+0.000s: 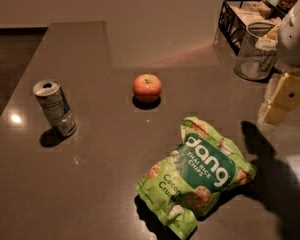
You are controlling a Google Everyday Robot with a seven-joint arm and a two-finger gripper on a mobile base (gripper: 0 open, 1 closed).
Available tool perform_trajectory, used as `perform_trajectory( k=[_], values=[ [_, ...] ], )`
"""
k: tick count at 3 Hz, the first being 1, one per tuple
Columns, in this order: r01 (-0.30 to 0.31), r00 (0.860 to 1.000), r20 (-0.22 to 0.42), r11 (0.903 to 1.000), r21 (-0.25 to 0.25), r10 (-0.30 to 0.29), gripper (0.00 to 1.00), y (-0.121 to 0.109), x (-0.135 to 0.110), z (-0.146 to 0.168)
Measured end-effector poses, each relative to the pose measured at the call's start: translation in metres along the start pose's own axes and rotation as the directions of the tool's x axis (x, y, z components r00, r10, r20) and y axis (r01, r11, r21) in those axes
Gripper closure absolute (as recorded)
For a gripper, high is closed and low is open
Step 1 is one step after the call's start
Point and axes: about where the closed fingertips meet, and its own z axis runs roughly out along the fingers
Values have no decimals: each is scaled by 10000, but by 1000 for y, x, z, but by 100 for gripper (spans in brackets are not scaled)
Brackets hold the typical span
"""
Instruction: Move apple near redbull can
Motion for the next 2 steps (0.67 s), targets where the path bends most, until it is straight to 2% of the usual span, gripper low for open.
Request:
perform_trajectory(
  k=[1, 2],
  values=[
    [0, 10000, 1, 10000, 2, 0, 0, 0, 0, 0],
    [17, 9997, 236, 10000, -3, -17, 0, -7, -13, 5]
  ],
)
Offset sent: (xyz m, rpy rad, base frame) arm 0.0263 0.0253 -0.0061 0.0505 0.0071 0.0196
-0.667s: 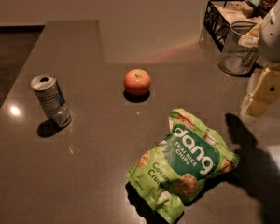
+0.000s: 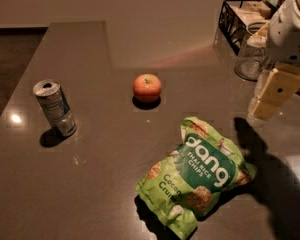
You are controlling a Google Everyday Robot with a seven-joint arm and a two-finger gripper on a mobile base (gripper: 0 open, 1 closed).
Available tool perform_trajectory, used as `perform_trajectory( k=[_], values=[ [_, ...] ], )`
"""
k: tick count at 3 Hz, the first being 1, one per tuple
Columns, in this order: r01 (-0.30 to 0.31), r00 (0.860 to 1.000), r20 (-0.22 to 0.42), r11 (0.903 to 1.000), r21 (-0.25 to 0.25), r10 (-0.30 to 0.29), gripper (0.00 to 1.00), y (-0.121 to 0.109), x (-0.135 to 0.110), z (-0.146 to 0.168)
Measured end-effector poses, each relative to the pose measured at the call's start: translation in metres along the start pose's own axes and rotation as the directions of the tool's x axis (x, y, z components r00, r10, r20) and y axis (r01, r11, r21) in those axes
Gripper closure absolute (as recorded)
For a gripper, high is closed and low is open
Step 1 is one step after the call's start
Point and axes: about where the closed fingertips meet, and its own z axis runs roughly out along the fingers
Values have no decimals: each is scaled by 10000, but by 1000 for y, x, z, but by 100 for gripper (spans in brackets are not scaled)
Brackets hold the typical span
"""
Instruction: Move apple near redbull can
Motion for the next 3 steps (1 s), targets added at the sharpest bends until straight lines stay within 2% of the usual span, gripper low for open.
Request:
perform_trajectory(
  k=[2, 3],
  values=[
    [-89, 9968, 789, 9986, -520, 130, 0, -21, -41, 36],
    [128, 9908, 1353, 9950, -990, 7, 0, -23, -71, 68]
  ],
)
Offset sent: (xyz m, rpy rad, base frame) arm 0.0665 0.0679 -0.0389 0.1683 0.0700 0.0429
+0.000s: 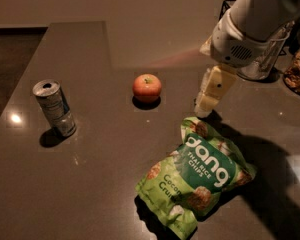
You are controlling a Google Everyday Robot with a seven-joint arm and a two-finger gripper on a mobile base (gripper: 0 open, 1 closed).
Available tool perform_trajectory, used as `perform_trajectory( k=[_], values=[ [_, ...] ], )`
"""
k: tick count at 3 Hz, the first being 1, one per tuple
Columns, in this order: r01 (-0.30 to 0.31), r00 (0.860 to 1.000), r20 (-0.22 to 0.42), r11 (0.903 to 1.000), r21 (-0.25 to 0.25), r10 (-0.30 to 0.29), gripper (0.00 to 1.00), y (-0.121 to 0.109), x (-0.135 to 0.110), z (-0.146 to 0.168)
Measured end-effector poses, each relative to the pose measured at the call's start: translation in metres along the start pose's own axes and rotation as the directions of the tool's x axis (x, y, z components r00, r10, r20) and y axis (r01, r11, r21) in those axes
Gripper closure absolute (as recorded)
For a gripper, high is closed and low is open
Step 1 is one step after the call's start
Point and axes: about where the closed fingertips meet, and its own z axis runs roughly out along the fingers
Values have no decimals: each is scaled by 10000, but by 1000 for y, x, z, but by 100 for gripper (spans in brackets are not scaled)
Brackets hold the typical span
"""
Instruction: Move apple near redbull can
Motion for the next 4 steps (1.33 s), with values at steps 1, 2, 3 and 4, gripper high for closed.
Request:
perform_trajectory(
  k=[1, 2, 3, 4],
  values=[
    [228, 9995, 240, 9991, -357, -220, 0, -9, -25, 35],
    [546, 9973, 531, 9962, -675, -510, 0, -19, -52, 60],
    [838, 9941, 758, 9926, -882, -772, 0, -29, -76, 81],
    [984, 9931, 741, 9890, -1107, -905, 0, -33, -86, 101]
  ],
)
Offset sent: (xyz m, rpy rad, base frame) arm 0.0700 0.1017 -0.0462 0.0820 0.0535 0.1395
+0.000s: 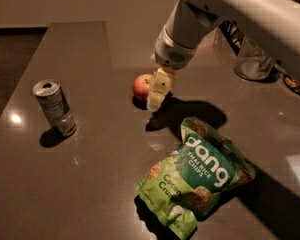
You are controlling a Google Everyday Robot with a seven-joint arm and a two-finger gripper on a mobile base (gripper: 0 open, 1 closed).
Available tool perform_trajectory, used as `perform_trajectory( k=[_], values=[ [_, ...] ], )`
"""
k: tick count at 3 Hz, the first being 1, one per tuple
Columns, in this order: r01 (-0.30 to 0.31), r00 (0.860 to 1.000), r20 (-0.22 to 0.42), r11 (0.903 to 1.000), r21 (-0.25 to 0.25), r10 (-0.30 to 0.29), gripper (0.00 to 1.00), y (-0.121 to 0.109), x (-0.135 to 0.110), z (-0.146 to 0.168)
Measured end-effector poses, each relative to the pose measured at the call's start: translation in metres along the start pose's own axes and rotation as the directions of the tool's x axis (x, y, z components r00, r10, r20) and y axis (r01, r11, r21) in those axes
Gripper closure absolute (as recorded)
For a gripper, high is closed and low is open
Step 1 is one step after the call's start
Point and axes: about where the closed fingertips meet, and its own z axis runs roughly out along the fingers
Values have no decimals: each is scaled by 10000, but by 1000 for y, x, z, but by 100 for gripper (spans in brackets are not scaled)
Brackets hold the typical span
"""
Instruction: Move apple near redbull can
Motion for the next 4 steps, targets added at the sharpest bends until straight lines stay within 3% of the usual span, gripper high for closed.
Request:
perform_trajectory(
  k=[1, 4],
  values=[
    [125, 9998, -151, 9997, -205, -129, 0, -1, -3, 16],
    [452, 9987, -199, 9985, -323, -458, 65, 2, -12, 26]
  ],
)
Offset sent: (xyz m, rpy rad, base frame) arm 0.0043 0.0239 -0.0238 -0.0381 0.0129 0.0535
